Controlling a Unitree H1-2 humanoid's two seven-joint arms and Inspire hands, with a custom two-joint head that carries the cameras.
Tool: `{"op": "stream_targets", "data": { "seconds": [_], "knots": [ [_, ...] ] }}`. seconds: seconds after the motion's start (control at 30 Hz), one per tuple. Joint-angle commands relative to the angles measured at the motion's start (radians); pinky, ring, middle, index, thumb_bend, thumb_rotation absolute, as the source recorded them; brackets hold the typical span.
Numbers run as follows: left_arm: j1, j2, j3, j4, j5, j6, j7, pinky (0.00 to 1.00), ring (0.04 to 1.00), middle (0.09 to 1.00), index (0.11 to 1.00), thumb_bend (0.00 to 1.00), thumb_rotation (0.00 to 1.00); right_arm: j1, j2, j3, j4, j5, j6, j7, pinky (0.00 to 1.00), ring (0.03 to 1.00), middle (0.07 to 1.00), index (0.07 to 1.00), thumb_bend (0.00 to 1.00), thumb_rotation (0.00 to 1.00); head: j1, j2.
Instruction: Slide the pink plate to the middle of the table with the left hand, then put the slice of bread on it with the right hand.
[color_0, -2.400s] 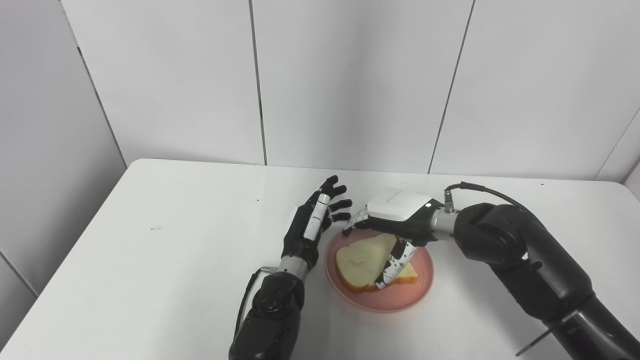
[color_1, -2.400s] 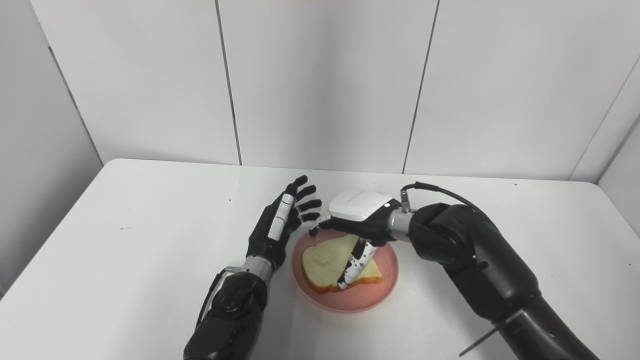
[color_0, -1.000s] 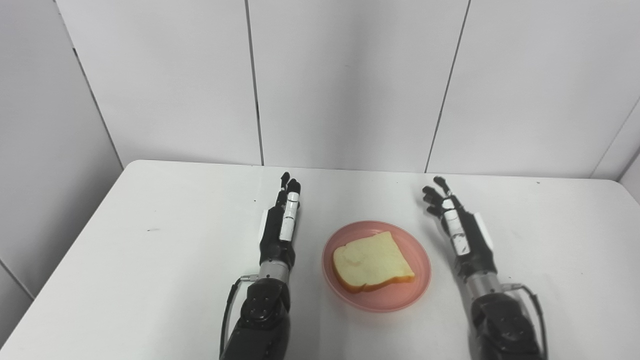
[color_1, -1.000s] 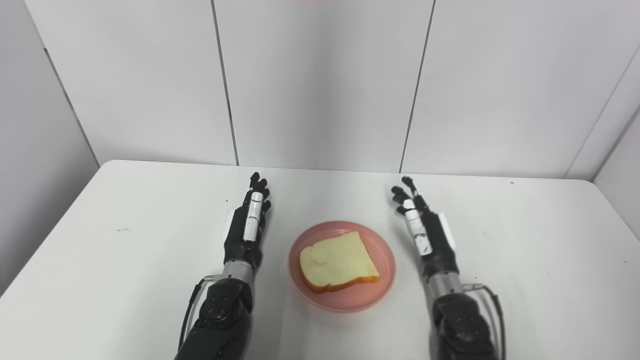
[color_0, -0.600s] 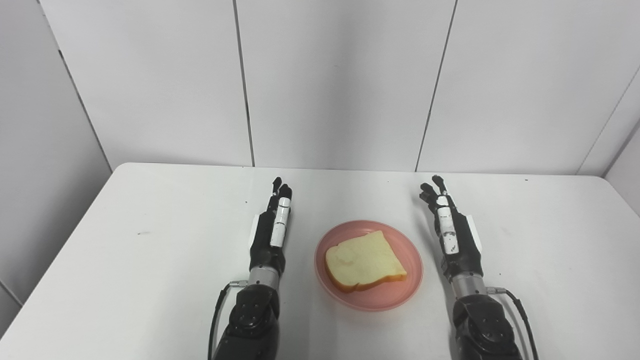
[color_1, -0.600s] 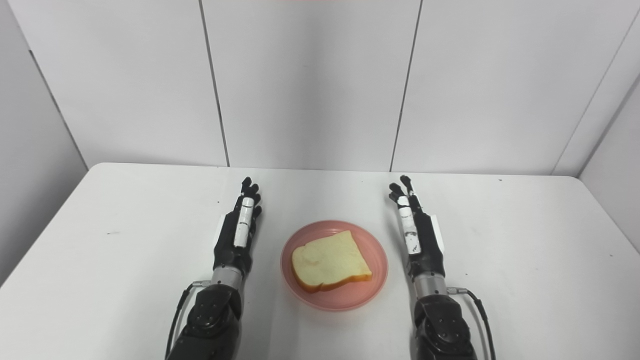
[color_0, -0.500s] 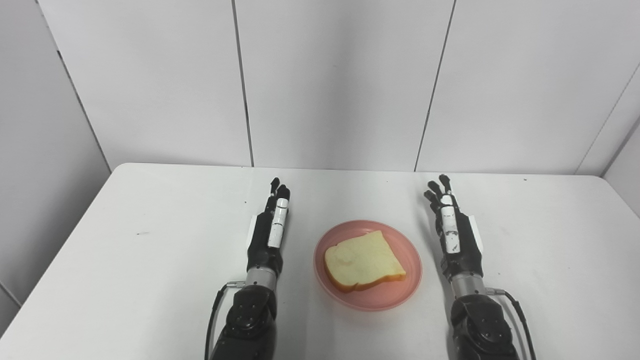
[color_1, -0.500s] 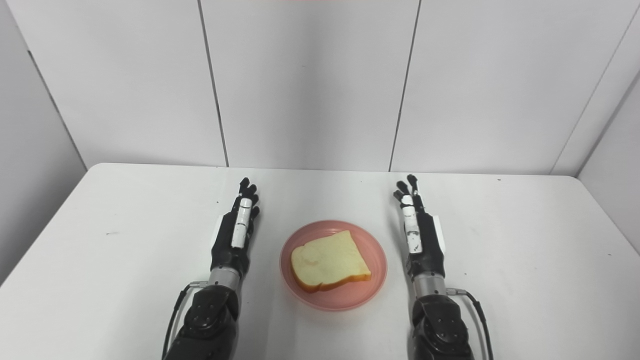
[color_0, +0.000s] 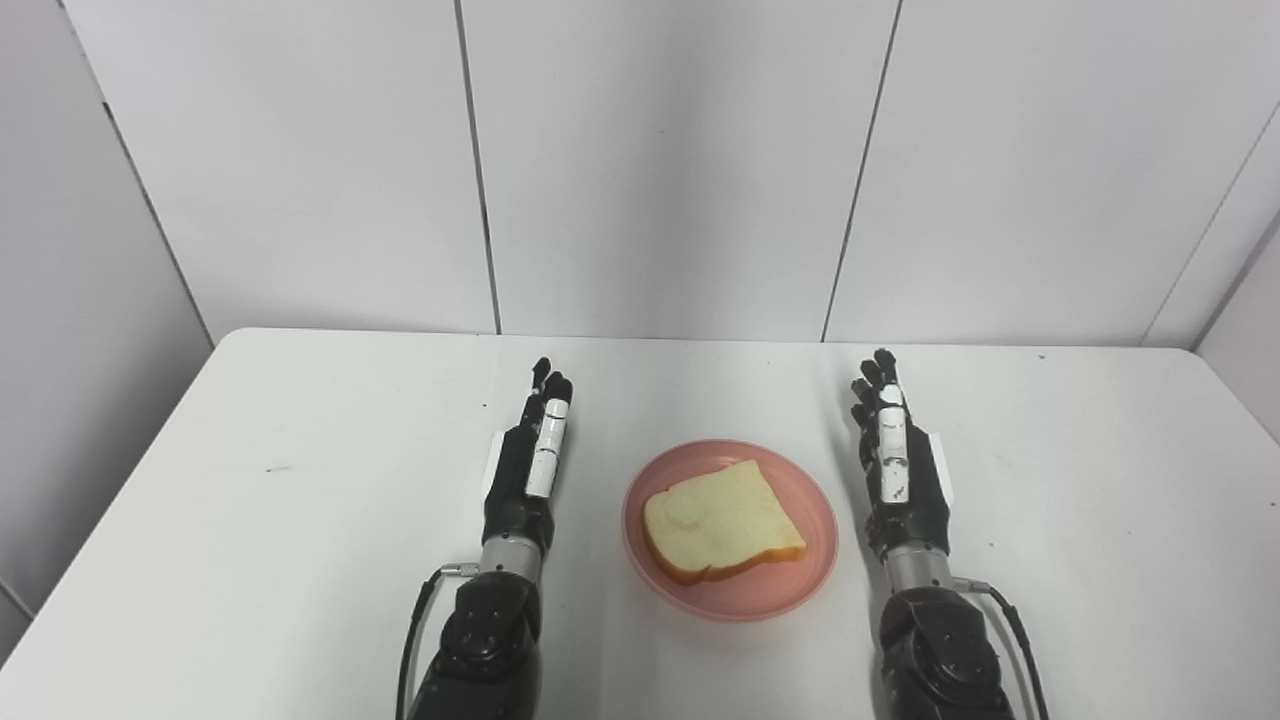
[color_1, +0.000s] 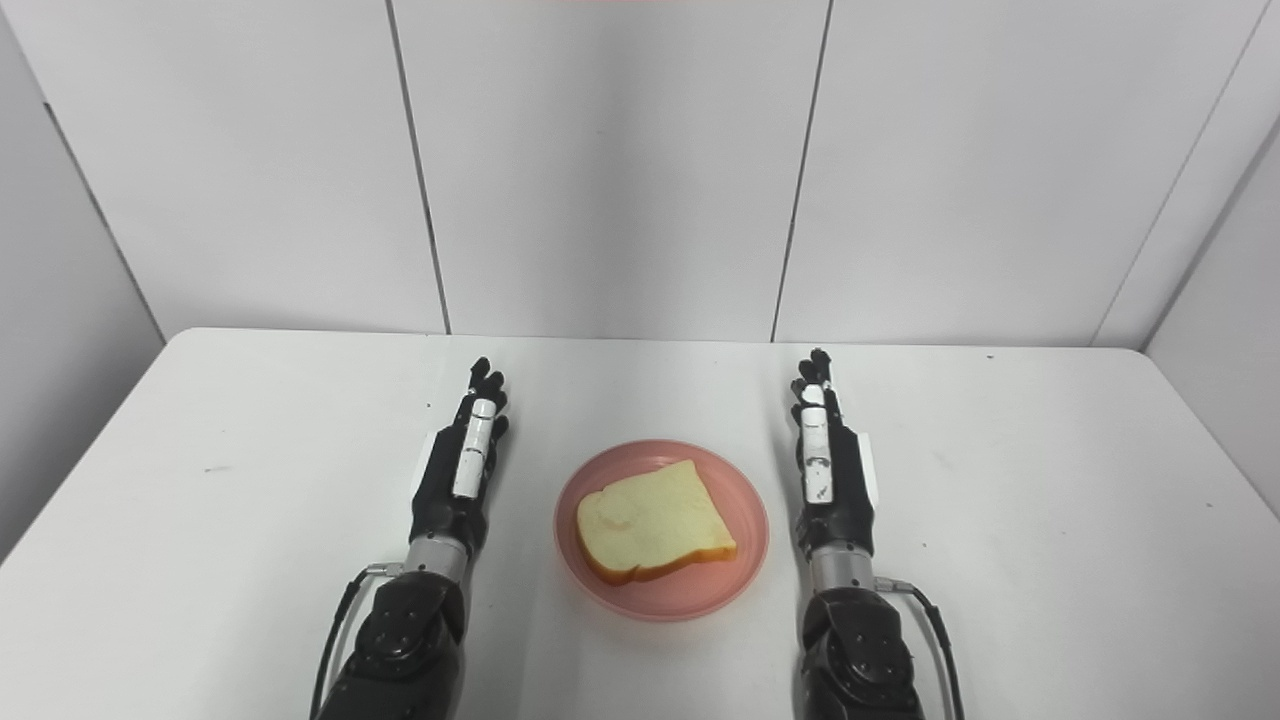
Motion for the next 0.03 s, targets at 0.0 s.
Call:
{"op": "stream_targets", "data": {
  "seconds": [0.0],
  "knots": [
    [0.023,0.004,0.0,0.001,0.003,-0.004,-0.006,1.0,1.0,1.0,1.0,0.71,0.92,0.009,-0.001,0.009,-0.015,-0.001,0.008,0.0,1.0,0.964,0.964,0.965,0.86,1.0,0.001,0.001]
  ]
}}
